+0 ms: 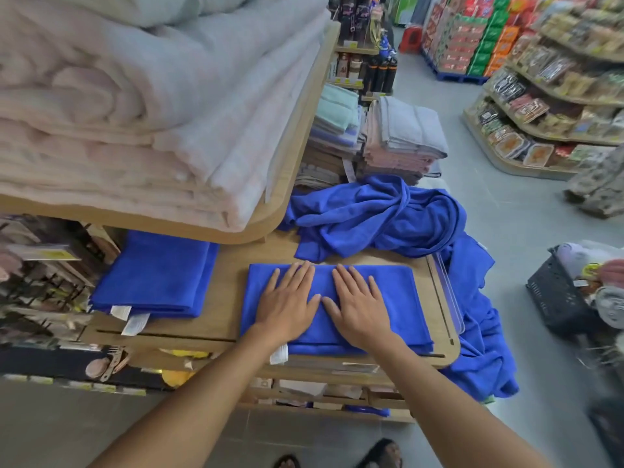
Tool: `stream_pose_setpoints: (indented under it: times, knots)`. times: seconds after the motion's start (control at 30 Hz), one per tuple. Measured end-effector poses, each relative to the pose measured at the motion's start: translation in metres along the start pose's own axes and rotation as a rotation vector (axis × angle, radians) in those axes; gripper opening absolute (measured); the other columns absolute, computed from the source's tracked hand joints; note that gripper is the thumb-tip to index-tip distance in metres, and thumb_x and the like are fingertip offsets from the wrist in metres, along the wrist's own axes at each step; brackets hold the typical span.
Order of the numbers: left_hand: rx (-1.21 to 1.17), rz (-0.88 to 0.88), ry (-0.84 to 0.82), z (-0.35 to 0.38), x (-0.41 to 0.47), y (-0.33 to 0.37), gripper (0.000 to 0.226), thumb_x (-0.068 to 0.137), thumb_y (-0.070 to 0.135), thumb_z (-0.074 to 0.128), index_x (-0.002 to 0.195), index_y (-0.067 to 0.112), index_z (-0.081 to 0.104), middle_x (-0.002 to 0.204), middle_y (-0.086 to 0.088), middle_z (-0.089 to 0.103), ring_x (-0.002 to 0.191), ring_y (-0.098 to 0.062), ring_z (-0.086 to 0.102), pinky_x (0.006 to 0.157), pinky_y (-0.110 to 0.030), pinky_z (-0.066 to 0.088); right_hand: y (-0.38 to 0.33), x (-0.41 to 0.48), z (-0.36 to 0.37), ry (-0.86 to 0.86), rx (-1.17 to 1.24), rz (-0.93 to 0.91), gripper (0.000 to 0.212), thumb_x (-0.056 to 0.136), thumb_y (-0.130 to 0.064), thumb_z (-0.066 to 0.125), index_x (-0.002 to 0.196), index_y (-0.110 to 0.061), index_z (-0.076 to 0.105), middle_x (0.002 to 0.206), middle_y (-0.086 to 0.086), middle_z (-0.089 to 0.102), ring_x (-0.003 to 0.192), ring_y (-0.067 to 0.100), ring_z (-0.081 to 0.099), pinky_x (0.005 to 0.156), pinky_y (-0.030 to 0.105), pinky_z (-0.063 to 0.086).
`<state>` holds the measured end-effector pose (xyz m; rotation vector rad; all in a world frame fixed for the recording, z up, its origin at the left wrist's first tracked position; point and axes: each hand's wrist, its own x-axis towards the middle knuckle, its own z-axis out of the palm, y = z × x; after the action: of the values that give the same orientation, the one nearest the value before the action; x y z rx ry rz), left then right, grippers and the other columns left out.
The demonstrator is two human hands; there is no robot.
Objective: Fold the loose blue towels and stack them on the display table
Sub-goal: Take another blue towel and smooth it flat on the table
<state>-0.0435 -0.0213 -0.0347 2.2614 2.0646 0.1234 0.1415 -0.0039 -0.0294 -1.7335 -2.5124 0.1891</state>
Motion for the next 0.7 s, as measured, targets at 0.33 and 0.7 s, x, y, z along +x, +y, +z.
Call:
stream_pose_setpoints:
  times: [0.33, 0.7]
  knots:
    - [-0.060, -0.059, 0.000, 0.007, -0.020, -0.043, 0.086, 0.093, 0.071, 0.003, 0.163, 0.021, 0.000, 0.169, 0.008, -0.005, 0.155, -0.008, -0.010, 0.125, -0.039, -0.007, 0.078, -0.041, -0.006, 0.007, 0.007, 0.224, 0.098, 0.089, -0.084, -0.001, 0.164, -0.021, 0.005, 0.172, -0.004, 0.001, 0.158, 0.012, -0.002, 0.129, 0.041, 0.006]
    - [-0.036, -0.053, 0.020, 0.011, -0.019, -0.041, 0.088, 0.092, 0.069, 0.002, 0.163, 0.018, 0.004, 0.170, 0.004, 0.001, 0.156, -0.012, -0.005, 0.126, -0.044, -0.004, 0.087, -0.041, -0.031, 0.040, 0.204, 0.555, 0.062, 0.083, -0.069, 0.066, 0.096, -0.011, 0.049, 0.094, 0.008, 0.061, 0.079, 0.022, 0.054, 0.070, 0.037, 0.046]
